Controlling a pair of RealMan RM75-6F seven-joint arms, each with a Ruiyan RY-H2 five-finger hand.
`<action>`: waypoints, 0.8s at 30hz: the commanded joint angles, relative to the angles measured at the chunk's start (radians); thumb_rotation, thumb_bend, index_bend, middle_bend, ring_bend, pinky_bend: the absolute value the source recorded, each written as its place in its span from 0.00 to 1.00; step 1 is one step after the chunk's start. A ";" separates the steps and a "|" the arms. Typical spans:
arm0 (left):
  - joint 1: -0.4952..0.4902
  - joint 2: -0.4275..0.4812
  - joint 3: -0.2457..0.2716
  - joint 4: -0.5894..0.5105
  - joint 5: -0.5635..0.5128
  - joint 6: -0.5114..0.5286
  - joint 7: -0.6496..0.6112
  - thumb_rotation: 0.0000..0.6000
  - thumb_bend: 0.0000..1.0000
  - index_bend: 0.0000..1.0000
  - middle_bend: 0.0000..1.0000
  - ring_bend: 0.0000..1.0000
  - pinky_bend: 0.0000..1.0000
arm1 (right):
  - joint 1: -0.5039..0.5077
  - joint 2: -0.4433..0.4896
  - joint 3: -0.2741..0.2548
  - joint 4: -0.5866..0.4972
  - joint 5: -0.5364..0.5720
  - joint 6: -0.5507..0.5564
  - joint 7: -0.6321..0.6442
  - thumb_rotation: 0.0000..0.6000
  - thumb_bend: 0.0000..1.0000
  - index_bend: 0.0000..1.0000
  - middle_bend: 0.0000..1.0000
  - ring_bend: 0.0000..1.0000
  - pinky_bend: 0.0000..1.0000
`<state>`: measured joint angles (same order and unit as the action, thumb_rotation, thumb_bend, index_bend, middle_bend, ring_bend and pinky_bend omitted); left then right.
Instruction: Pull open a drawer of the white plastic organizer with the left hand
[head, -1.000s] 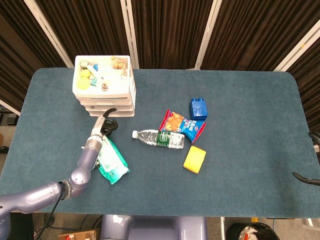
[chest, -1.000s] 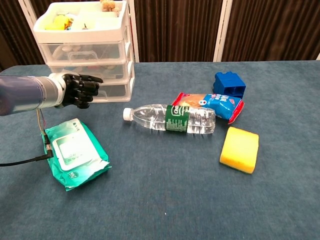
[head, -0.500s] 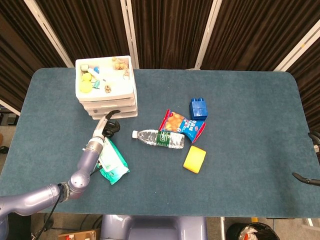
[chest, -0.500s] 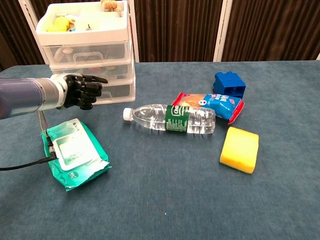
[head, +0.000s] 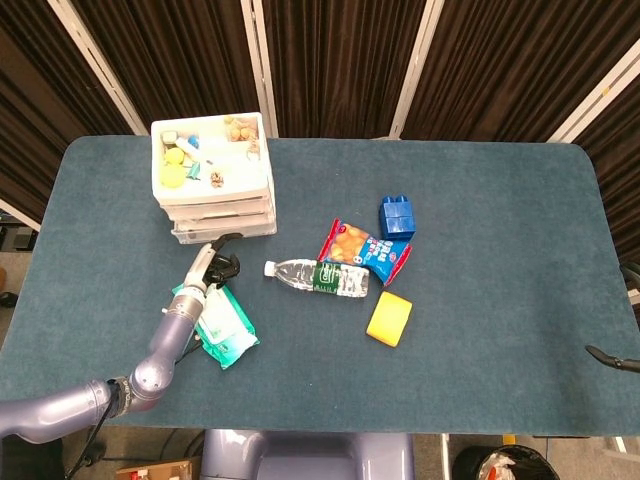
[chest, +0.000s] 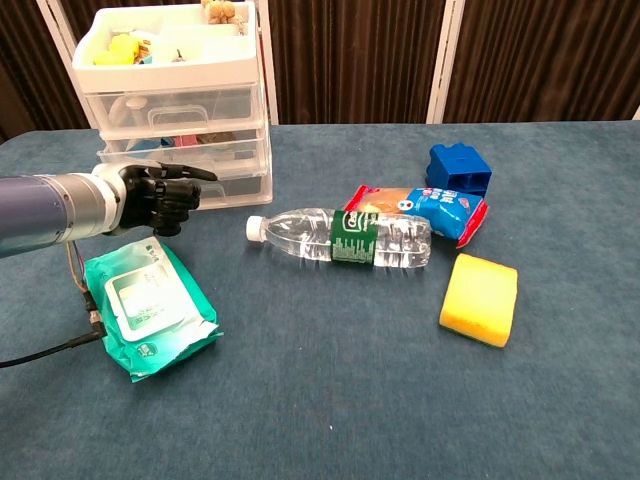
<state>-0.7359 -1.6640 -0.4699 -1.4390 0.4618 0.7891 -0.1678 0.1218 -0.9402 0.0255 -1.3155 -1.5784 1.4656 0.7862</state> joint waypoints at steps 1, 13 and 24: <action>0.014 0.011 0.008 -0.018 0.017 0.005 -0.007 1.00 0.75 0.17 0.98 0.92 0.89 | -0.003 -0.006 -0.002 0.008 -0.003 0.004 -0.006 1.00 0.13 0.00 0.00 0.00 0.00; 0.086 0.093 0.101 -0.106 0.277 0.116 0.042 1.00 0.74 0.10 0.97 0.92 0.89 | -0.004 -0.014 -0.003 0.015 -0.008 0.009 -0.020 1.00 0.13 0.00 0.00 0.00 0.00; 0.056 0.099 0.125 -0.089 0.434 0.308 0.281 1.00 0.73 0.21 0.99 0.93 0.90 | -0.004 -0.015 -0.003 0.013 -0.007 0.009 -0.025 1.00 0.13 0.00 0.00 0.00 0.00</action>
<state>-0.6607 -1.5687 -0.3462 -1.5335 0.8988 1.0673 0.0379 0.1173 -0.9554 0.0228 -1.3029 -1.5849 1.4742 0.7613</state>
